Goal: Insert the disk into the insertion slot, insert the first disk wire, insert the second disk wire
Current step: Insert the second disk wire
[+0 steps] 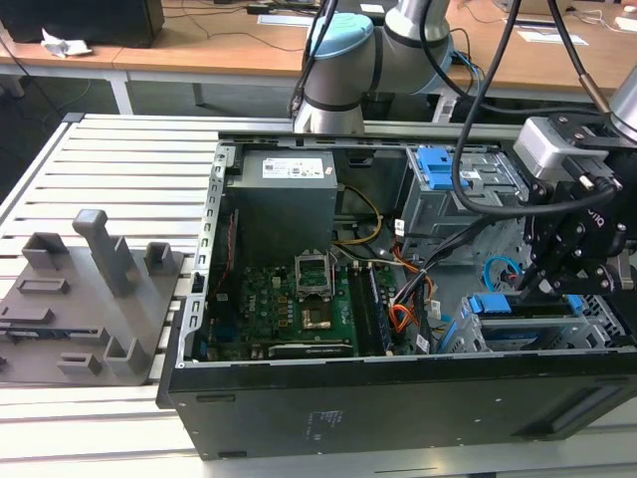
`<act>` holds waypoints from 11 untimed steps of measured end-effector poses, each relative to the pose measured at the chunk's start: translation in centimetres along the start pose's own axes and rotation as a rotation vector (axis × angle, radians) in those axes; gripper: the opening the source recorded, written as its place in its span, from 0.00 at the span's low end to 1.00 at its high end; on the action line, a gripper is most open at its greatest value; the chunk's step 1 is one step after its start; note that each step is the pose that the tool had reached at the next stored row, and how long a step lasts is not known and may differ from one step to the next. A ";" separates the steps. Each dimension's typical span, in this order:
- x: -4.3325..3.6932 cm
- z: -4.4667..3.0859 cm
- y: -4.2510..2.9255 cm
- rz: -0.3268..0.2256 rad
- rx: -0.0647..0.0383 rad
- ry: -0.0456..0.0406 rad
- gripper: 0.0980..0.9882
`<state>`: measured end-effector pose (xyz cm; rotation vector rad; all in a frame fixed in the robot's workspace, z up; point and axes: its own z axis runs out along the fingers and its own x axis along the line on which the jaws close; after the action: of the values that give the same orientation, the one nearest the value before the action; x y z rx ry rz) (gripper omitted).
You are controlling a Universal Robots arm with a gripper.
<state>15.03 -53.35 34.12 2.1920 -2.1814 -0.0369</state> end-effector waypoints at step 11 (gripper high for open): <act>0.00 0.14 -0.10 0.000 0.000 -0.0009 0.16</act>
<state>15.12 -53.34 33.97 2.1924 -2.1819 -0.0379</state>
